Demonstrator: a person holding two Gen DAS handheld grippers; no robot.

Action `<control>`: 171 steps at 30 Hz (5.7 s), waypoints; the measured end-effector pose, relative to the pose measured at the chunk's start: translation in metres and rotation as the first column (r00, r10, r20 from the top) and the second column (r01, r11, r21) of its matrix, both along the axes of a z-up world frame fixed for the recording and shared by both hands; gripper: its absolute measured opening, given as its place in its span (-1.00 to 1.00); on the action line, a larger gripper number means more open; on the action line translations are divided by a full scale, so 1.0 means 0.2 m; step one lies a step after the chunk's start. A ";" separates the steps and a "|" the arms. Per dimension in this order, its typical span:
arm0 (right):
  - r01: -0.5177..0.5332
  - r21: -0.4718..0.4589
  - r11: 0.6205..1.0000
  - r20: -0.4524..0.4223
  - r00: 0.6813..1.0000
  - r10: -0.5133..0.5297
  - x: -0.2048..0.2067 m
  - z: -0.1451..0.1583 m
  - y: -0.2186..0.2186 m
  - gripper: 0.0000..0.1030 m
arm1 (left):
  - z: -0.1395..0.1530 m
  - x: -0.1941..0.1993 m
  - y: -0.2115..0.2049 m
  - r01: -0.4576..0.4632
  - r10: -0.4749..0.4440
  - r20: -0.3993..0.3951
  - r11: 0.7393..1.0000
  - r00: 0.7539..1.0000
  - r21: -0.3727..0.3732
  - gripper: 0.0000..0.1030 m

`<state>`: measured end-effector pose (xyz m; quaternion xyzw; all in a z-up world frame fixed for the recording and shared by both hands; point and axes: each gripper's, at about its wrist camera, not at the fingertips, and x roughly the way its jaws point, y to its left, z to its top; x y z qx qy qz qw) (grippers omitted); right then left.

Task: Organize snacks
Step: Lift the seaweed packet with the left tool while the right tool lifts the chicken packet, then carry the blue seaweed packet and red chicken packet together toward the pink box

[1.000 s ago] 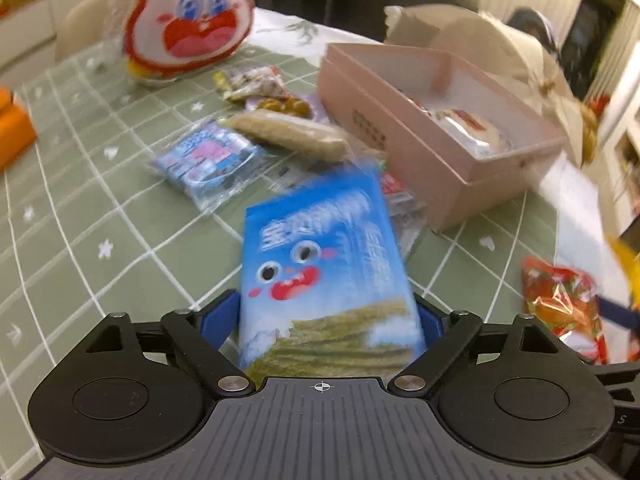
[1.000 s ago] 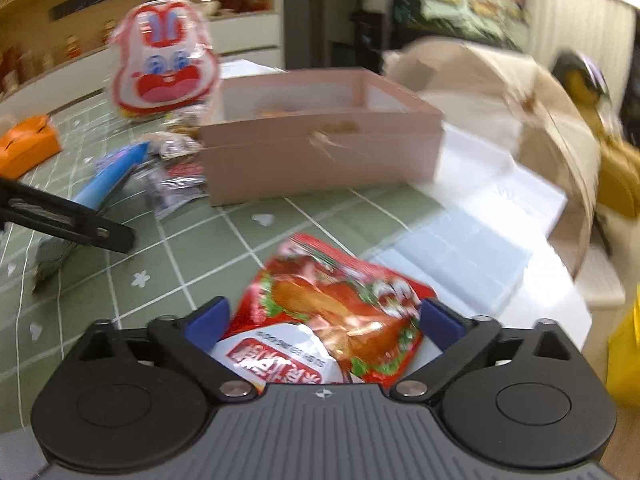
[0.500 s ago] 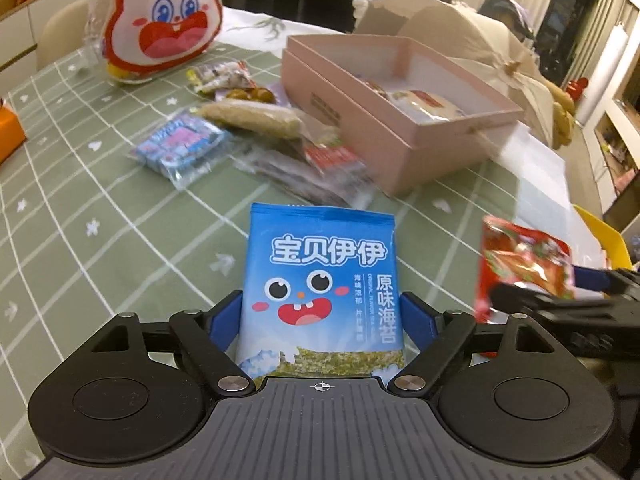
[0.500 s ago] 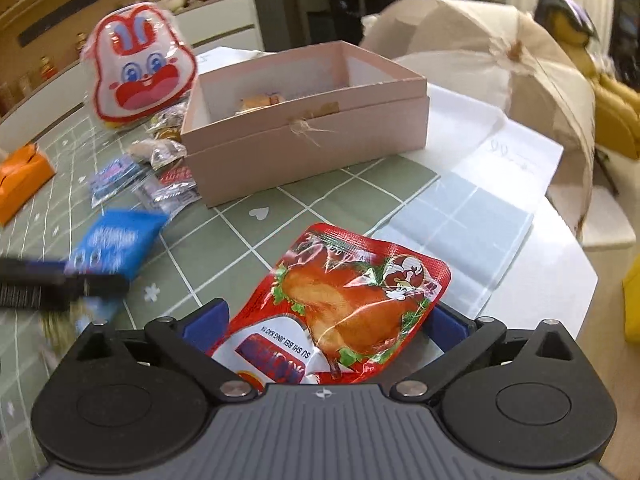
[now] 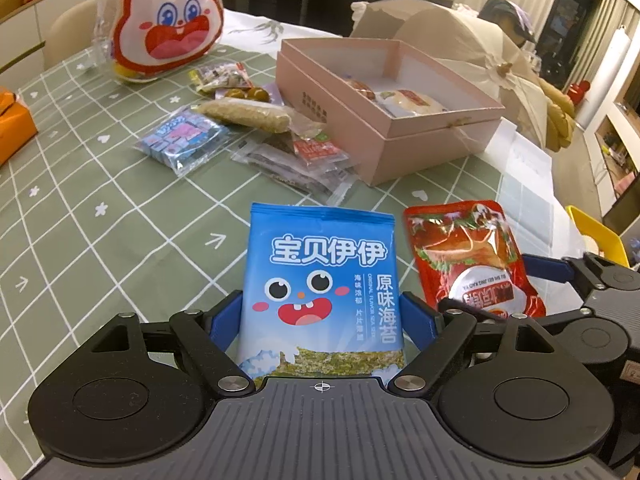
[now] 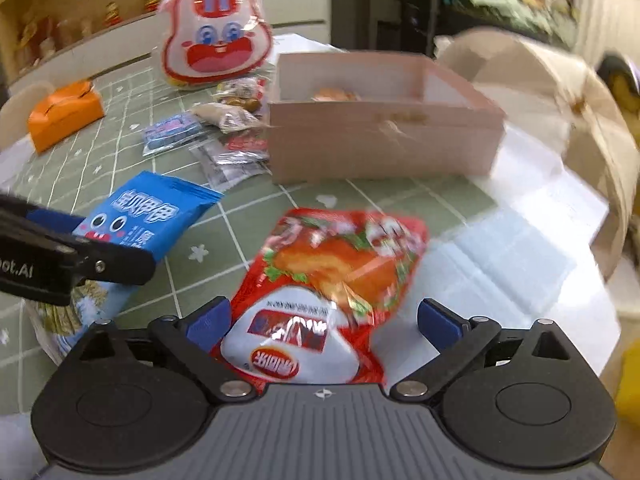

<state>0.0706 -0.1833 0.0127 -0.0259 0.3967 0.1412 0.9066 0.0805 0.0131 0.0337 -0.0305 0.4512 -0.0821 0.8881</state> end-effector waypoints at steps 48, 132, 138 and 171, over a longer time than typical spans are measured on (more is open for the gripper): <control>-0.001 -0.055 0.998 0.022 1.000 0.003 -0.02 0.01 0.09 0.65 | -0.07 -0.05 -0.01 -0.052 0.052 -0.041 0.999 0.998 0.009 0.69; -0.189 0.309 0.932 -0.132 0.962 0.239 0.05 0.39 0.10 -0.79 | -0.04 -0.16 0.12 -0.053 0.050 -0.032 0.996 0.998 -0.070 0.65; -0.252 0.265 0.931 -0.119 0.949 0.291 0.00 0.40 0.19 -0.58 | -0.07 -0.18 0.12 -0.050 0.048 -0.042 0.997 0.998 -0.057 0.65; -0.185 0.281 0.942 -0.108 0.969 0.223 0.07 0.42 0.02 -0.57 | -0.07 -0.19 0.04 -0.029 0.027 -0.040 0.997 0.999 -0.072 0.65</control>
